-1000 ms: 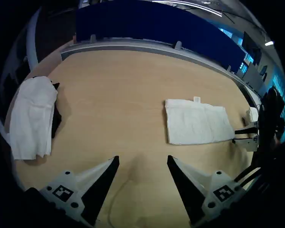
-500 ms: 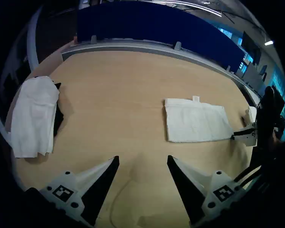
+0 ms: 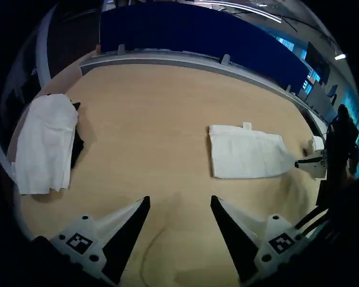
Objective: Fold towel
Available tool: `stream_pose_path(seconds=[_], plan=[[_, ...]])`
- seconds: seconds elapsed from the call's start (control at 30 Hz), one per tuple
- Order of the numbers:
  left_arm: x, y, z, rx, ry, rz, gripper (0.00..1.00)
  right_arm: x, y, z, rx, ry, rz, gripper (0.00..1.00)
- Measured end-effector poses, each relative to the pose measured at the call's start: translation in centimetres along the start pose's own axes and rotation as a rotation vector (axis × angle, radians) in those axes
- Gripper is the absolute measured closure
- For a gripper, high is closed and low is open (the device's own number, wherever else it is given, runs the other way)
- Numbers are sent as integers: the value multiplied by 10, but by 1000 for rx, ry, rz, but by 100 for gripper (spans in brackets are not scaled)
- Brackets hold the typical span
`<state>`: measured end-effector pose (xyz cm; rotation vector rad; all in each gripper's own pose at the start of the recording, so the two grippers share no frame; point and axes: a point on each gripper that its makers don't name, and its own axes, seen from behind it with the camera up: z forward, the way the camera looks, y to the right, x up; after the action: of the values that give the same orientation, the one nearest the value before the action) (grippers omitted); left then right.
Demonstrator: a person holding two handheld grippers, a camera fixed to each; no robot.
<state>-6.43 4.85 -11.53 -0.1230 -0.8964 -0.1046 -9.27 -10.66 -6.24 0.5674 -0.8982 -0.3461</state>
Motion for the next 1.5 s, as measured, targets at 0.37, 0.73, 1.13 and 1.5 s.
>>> stream_pose_path(seconds=[0.37,0.73,1.13,1.5], plan=[[11,-8,-23,32,53,-15,7,85,-14,-22,5,110,-105,95],[6,-17,-37,34,69,-71,6,130,-48,-16,65,123,-260,95],[7,-33,-50,56,94,-109,6,158,-106,27,171,95,-419,95],[-11,-41,-57,72,80,-144,6,142,-172,97,281,48,-402,95]])
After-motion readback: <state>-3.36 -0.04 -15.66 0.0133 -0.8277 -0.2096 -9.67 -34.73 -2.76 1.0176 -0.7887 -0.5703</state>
